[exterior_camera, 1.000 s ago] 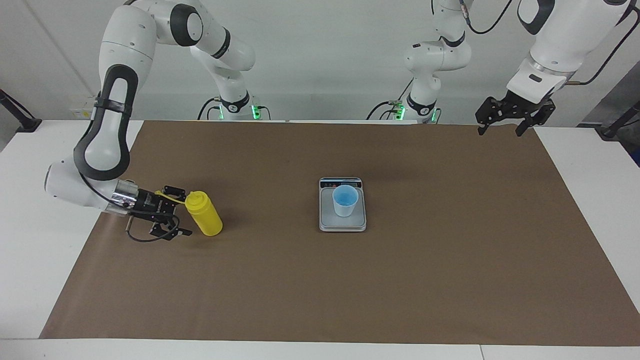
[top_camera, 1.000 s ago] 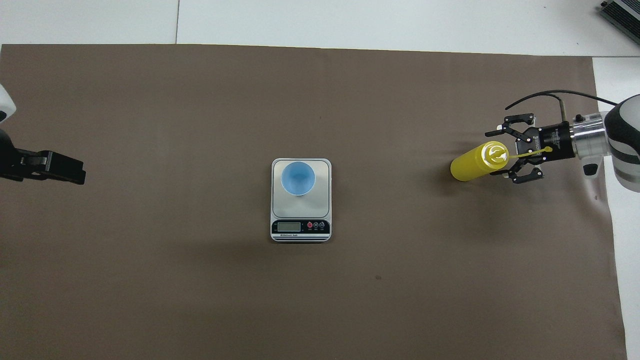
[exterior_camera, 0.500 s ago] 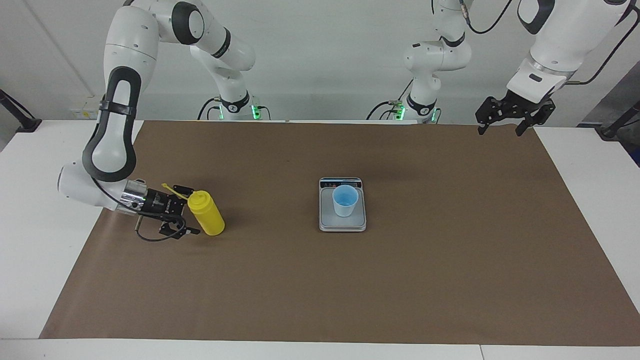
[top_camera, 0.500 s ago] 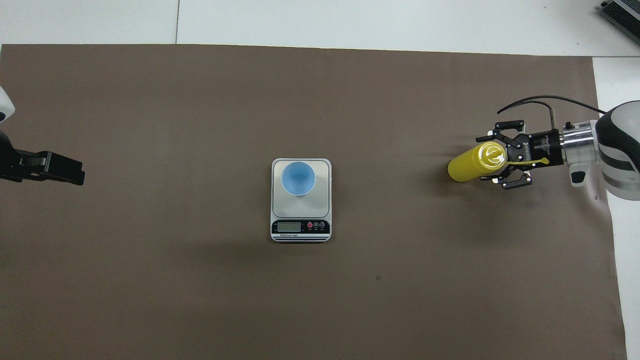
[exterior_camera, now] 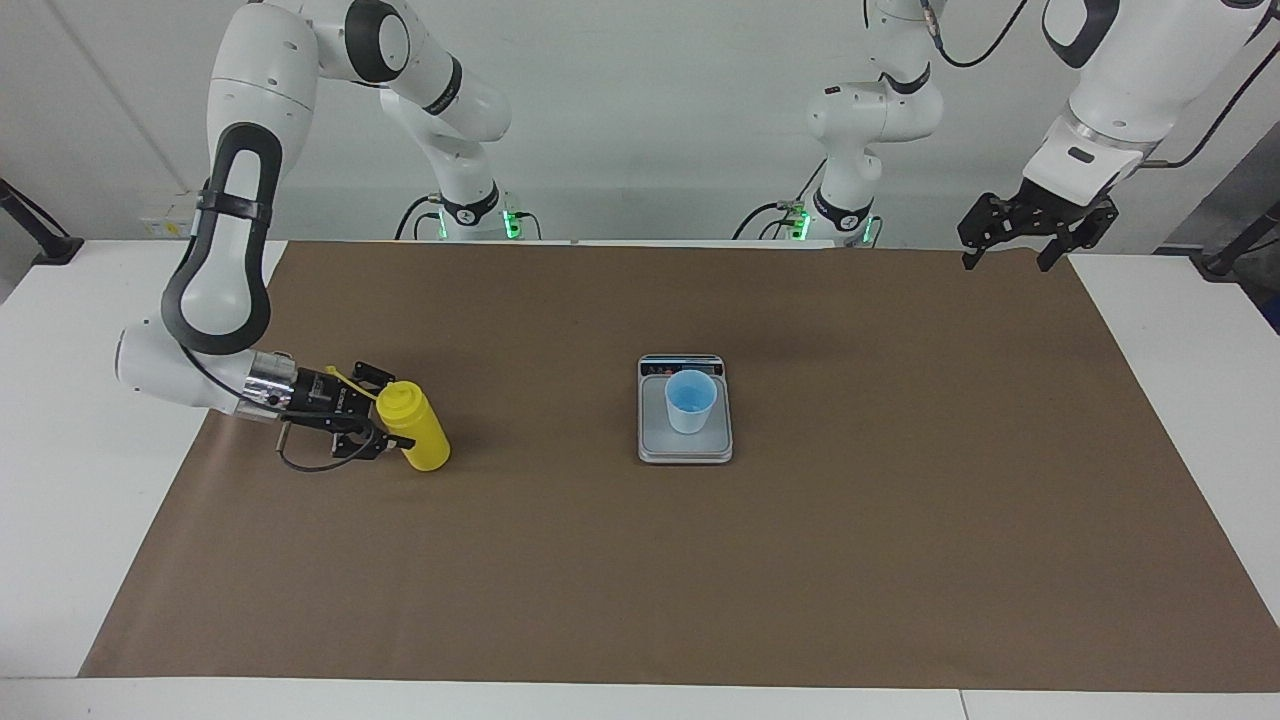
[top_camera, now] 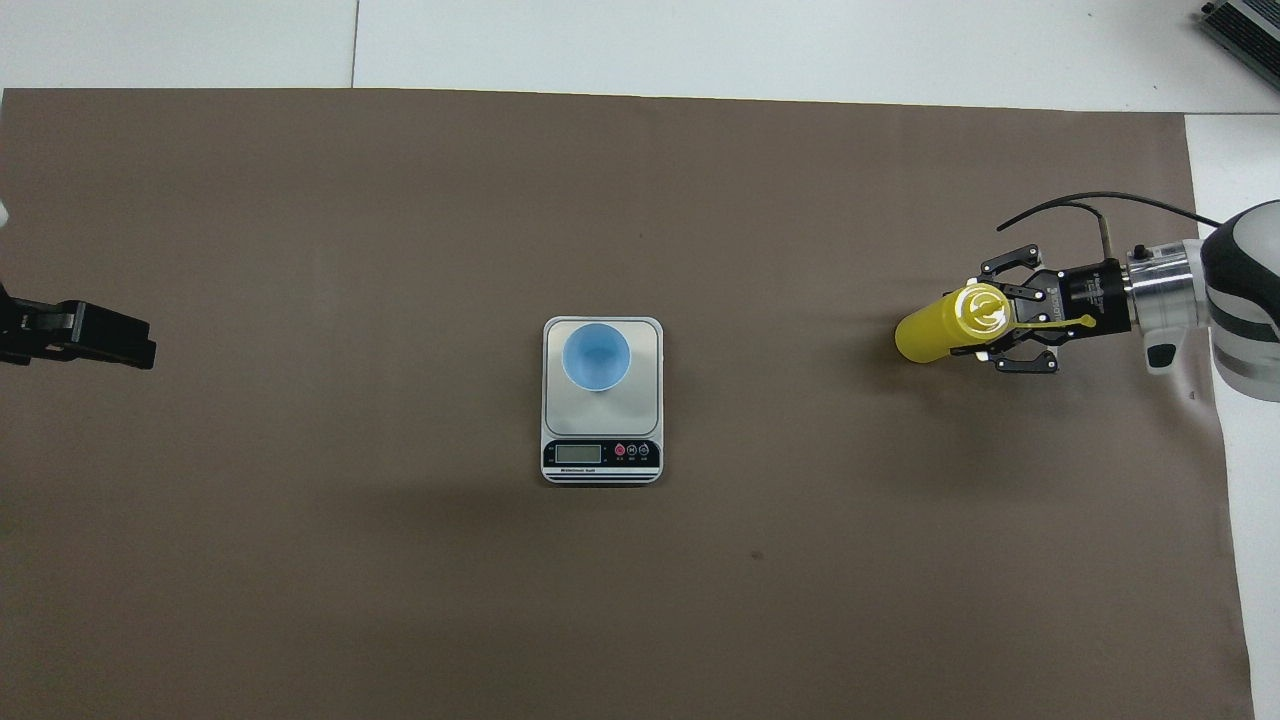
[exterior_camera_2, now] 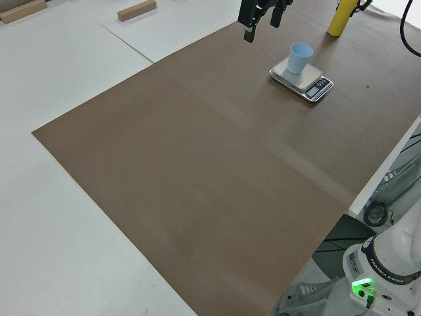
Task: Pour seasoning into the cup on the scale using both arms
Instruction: 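Open the right gripper and grasp the yellow squeeze bottle, then lift the yellow bottle with the right gripper over the cup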
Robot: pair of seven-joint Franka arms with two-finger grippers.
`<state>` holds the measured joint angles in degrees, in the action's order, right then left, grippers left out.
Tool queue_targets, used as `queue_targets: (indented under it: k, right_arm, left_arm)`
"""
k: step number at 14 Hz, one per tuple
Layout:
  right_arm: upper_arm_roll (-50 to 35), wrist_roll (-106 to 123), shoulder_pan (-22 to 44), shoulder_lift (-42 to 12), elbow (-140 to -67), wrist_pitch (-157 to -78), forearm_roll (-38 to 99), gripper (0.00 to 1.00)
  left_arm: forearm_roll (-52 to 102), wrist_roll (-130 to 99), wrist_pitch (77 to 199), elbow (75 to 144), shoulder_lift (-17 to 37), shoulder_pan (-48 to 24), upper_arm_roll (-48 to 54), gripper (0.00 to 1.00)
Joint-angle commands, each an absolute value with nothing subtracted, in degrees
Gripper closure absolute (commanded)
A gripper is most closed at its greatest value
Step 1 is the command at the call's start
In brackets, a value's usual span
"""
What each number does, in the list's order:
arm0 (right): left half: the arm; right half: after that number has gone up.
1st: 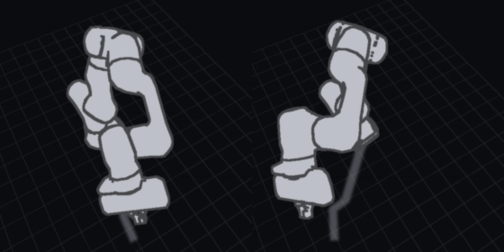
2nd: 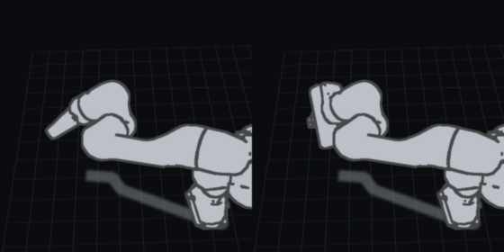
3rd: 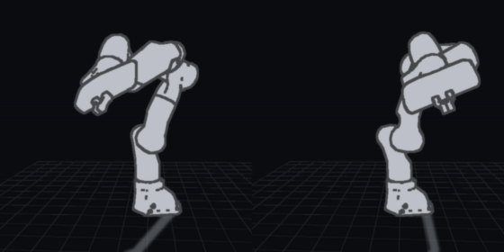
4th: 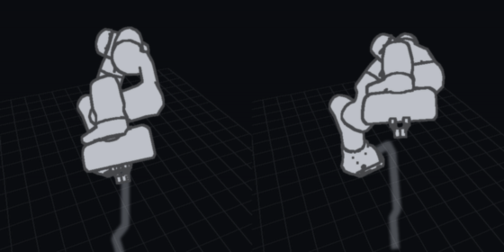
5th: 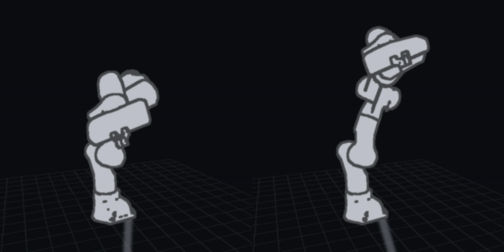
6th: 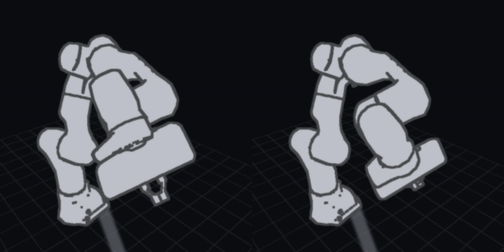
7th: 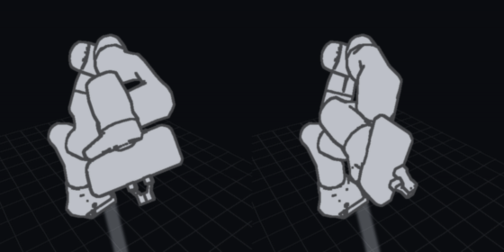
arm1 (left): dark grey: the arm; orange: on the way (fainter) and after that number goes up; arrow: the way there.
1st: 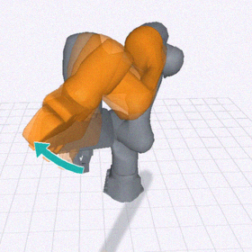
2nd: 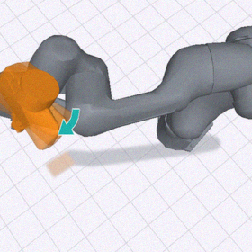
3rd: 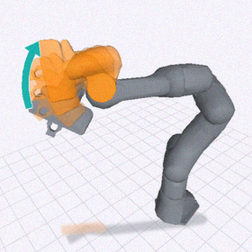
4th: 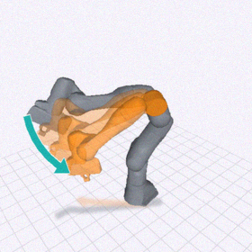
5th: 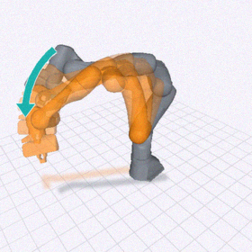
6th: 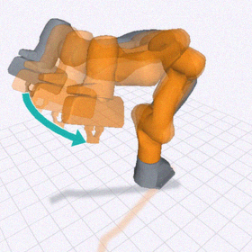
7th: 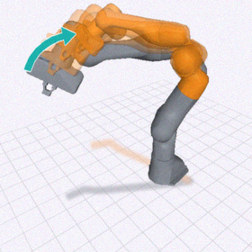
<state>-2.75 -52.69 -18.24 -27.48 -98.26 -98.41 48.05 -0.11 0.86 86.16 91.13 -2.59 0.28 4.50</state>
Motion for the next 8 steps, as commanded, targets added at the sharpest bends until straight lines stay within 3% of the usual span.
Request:
queue_targets:
  k: [1,5,8]
  right_arm:
    - [-2.99,-54.65,-15.14,-23.39,-99.76,-102.28,48.34,1.0]
    - [-2.99,-72.8,-3.47,-20.65,-97.14,-116.59,43.79,1.0]
    - [-2.99,-87.15,5.51,-21.18,-92.74,-123.3,30.02,1.0]
  left_arm:
    - [0.09,1.49,87.63,93.87,-4.75,1.14,4.92,0.0]
    - [0.09,0.97,87.63,93.78,-4.75,0.44,5.01,0.0]
    - [0.88,0.88,88.76,93.87,-4.75,1.05,5.01,0.0]
